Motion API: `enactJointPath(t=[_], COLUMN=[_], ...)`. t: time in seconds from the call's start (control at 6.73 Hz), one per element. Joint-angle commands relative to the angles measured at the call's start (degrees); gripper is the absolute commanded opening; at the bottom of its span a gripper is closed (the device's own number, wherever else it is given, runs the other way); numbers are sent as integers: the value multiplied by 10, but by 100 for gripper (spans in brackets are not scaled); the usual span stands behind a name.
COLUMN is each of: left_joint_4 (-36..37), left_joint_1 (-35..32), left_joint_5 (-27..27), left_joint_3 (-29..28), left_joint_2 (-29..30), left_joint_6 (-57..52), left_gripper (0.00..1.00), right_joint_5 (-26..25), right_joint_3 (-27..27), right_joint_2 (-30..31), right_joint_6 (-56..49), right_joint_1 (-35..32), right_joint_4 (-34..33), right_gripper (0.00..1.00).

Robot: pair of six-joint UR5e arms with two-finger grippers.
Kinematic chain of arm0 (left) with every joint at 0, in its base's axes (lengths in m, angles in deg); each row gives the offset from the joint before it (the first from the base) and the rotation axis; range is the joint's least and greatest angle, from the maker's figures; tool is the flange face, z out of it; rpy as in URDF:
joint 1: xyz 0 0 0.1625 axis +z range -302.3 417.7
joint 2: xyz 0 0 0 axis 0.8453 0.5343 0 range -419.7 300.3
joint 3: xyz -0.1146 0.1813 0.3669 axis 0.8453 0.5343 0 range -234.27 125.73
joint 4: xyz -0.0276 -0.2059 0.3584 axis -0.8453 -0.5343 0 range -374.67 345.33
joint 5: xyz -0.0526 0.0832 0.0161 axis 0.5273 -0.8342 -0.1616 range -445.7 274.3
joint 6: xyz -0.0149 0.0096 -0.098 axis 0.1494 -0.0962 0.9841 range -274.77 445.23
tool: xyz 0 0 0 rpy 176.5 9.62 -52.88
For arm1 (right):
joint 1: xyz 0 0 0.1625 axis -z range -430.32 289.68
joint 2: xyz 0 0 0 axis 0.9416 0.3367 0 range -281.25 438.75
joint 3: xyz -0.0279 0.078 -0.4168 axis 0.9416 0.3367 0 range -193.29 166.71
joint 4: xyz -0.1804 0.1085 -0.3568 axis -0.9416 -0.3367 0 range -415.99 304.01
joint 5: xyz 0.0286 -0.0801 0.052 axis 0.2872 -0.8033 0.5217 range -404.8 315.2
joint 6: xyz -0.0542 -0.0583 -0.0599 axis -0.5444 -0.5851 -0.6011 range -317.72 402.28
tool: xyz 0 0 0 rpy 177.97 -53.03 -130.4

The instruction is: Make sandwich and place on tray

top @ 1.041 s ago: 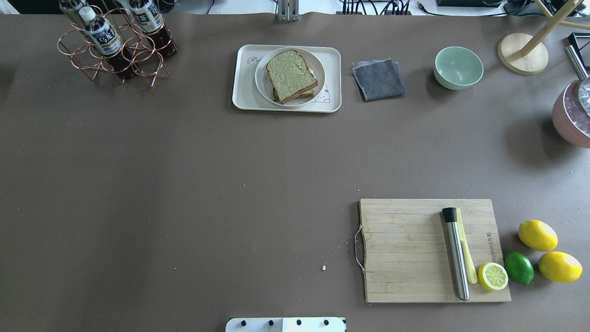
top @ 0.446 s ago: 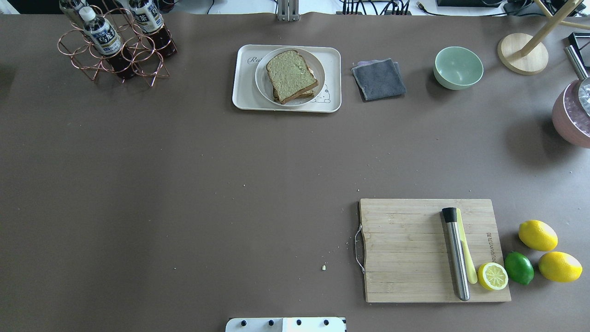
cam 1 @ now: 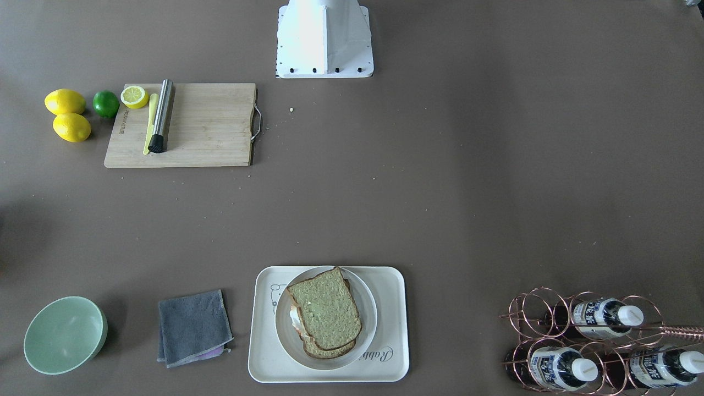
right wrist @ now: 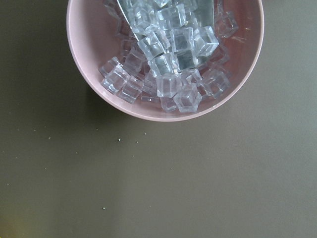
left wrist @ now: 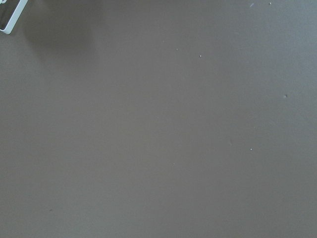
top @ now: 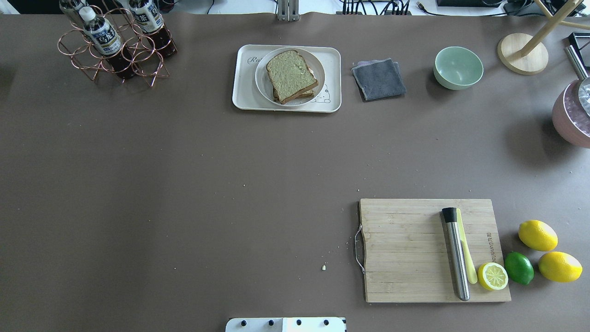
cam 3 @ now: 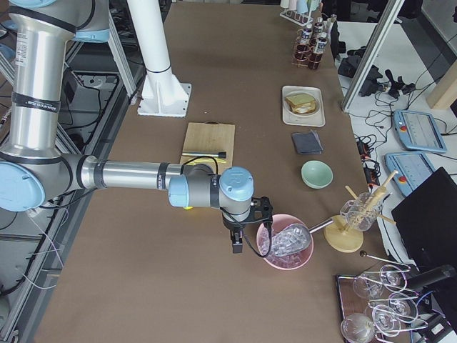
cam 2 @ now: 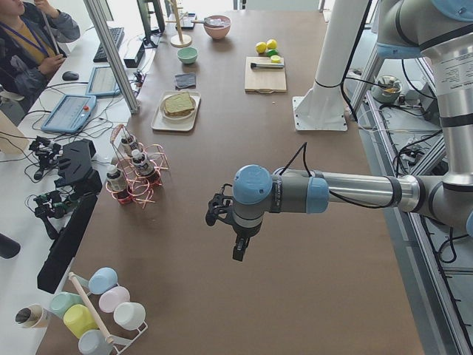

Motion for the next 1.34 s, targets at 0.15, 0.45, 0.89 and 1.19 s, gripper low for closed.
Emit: enactJointPath(t=[0.15,0.45,0.89,1.19], left_joint_4=[1,1,2,3], left_joint_1=[0,0,0,1], left_joint_5=[1,0,1,0], left_joint_3=[0,0,-1,-1], left_joint_2=[2,2,1,1], left_joint_6=[1,1,1,1], left_gripper=[97,97,97,97], right_joint_5=[-2,0,-1,-1], right_joint_3=[-1,-1,-3,-9], right_joint_2=[-3,-4,-5,-4], right_joint_6=[1,1,1,1], right_joint_1=[0,0,0,0], right_joint_4=[0,1,1,-1], right_gripper=[100,100,100,100])
